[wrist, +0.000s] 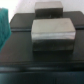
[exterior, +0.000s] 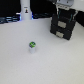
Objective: Open the kcup holder, insert the kcup into the holder, and close the kcup holder
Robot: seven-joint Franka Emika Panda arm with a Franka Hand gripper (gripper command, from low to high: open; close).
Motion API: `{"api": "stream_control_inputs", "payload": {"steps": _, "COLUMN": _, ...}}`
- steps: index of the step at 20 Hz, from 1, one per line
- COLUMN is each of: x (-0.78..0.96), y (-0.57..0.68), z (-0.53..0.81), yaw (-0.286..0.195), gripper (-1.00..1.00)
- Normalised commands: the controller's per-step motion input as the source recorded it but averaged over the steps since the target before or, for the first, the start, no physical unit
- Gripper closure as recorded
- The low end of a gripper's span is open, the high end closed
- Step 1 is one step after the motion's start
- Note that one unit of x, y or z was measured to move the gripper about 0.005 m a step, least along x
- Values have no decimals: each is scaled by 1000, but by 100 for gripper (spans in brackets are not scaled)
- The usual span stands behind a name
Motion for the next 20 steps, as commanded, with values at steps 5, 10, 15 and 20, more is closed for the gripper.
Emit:
{"api": "stream_control_inputs", "payload": {"steps": 5, "x": -216, "y": 154, "z": -312, "yaw": -61, "gripper": -100}}
{"api": "stream_control_inputs", "payload": {"steps": 10, "x": -331, "y": 14, "z": -335, "yaw": -14, "gripper": -100}}
{"api": "stream_control_inputs", "payload": {"steps": 15, "x": -355, "y": 4, "z": -367, "yaw": -1, "gripper": -100}}
{"api": "stream_control_inputs", "payload": {"steps": 20, "x": -252, "y": 56, "z": -297, "yaw": -3, "gripper": -100}}
